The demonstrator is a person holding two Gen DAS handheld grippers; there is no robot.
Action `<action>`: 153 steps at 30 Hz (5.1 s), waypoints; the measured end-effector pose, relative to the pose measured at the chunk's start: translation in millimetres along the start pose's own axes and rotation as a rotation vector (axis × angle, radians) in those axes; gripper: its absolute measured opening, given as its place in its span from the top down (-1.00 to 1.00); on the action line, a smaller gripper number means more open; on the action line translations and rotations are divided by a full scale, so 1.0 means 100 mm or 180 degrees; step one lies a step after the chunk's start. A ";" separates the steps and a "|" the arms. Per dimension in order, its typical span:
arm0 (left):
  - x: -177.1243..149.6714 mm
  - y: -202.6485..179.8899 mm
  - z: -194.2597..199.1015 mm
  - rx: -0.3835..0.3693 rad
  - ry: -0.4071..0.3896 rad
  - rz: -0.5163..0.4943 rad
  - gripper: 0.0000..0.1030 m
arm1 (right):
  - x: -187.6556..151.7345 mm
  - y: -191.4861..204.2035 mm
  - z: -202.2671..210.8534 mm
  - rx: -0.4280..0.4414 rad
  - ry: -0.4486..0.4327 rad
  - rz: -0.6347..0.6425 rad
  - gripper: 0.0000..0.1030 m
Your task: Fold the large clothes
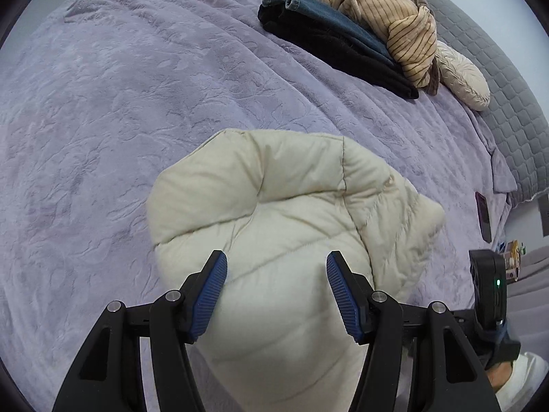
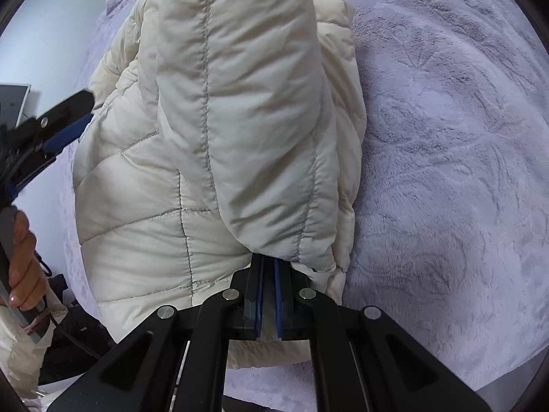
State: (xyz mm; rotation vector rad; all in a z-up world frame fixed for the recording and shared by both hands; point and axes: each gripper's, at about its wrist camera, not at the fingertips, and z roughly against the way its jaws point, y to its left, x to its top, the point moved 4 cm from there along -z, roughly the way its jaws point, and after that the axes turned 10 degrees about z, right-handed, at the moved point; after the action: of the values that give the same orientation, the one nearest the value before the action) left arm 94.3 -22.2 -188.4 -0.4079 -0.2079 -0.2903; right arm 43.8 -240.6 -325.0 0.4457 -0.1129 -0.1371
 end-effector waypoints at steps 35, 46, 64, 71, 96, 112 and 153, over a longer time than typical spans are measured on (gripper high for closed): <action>-0.98 0.15 0.97 0.0880 -0.0147 0.0837 -0.67 | -0.09 0.48 0.97 -0.0187 -0.0095 0.0521 0.82; -1.06 0.08 1.27 0.0853 -0.0302 0.1033 -1.00 | -0.15 0.66 1.27 -0.0375 -0.0288 0.0682 -0.55; -1.18 -0.18 1.75 0.1277 -0.0492 0.0936 -1.00 | -0.24 1.01 1.85 -0.0791 -0.0831 0.0860 -1.00; -1.23 -0.27 1.84 0.1299 -0.0514 0.0920 -1.00 | -0.29 1.06 1.97 -0.0857 -0.0870 0.0865 -1.00; -1.26 -0.29 1.93 0.1326 -0.0548 0.0979 -1.00 | -0.34 1.08 2.02 -0.0890 -0.0902 0.0900 -1.00; -1.26 -0.30 1.95 0.1361 -0.0566 0.0995 -1.00 | -0.35 1.10 2.01 -0.0894 -0.0903 0.0888 -1.00; -1.28 -0.28 1.96 0.1404 -0.0566 0.1019 -1.00 | -0.34 1.12 2.02 -0.0892 -0.0893 0.0890 -1.00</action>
State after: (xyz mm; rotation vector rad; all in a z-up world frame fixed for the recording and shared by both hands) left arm -61.9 64.8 -35.4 -0.0251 -0.3670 0.1100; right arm -5.9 -220.1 -97.8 0.1257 -0.4241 0.0607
